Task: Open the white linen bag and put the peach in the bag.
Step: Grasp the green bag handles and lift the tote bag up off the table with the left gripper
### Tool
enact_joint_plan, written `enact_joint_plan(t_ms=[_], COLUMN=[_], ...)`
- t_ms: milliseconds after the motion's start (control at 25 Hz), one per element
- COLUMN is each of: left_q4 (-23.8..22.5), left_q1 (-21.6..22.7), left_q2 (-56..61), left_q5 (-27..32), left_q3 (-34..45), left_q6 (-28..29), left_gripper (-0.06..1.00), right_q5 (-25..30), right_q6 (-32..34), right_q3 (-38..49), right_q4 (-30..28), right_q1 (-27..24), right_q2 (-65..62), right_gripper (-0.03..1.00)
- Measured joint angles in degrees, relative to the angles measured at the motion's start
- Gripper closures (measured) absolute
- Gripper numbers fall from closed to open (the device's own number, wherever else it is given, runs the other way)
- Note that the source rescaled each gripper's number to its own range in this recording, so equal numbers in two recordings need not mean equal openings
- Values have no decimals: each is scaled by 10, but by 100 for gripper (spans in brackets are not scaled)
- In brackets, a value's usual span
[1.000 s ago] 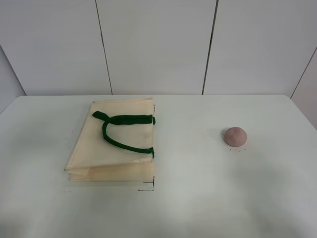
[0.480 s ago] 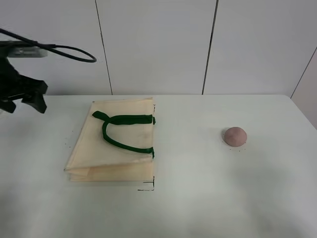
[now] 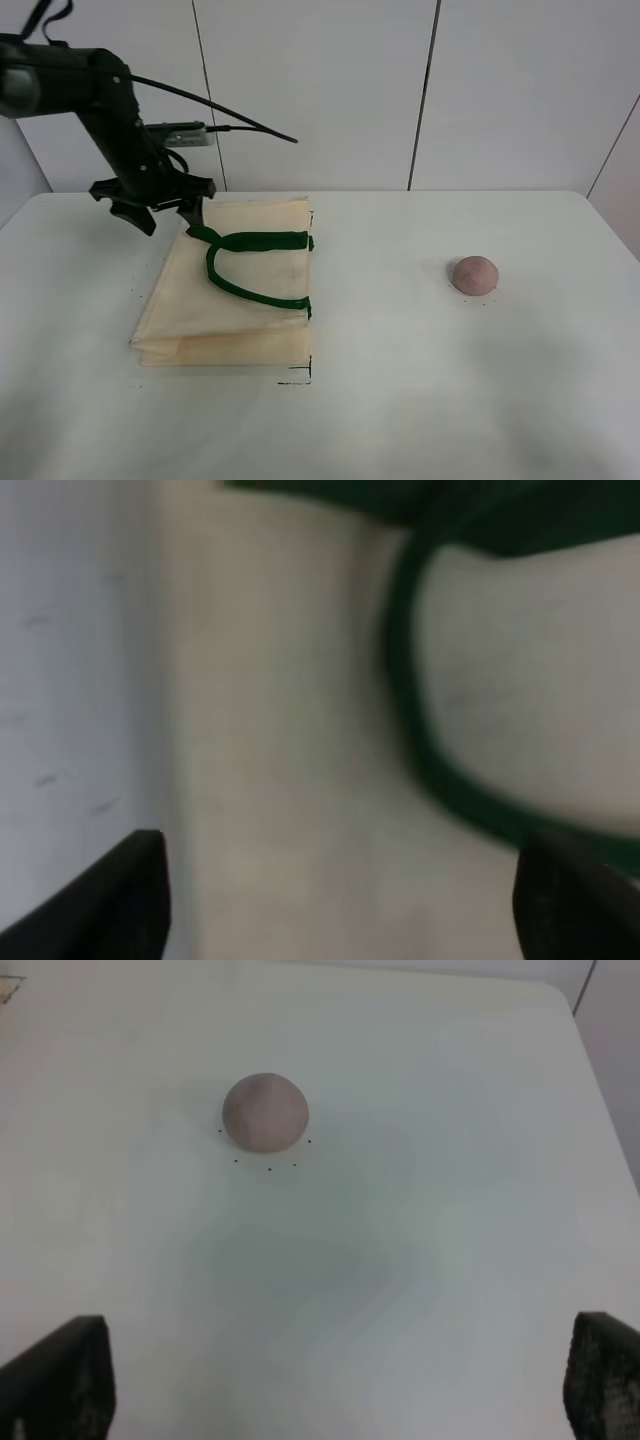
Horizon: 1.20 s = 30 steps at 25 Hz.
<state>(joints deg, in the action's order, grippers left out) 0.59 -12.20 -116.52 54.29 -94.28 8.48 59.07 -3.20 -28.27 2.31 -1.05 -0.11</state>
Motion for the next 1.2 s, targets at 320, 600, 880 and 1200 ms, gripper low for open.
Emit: enact_joint_plan(t_ms=[320, 600, 880, 1200], left_q4=[-6, -19, -37, -31], left_q1=[-42, -43, -43, -43], left_q2=[-64, -107, -140, -142], left_q5=[-26, -48, -61, -63], left_q3=[-27, -27, -27, -27], left_q6=[59, 70, 70, 71], left_gripper=[-6, -6, -5, 58], right_q5=[0, 0, 0, 0], right_q6=[0, 0, 0, 0], right_q3=[0, 0, 0, 0], right_q4=[0, 0, 0, 0], right_q1=[0, 0, 0, 0], right_q2=[0, 0, 0, 0], right_gripper=[-3, -3, -3, -3])
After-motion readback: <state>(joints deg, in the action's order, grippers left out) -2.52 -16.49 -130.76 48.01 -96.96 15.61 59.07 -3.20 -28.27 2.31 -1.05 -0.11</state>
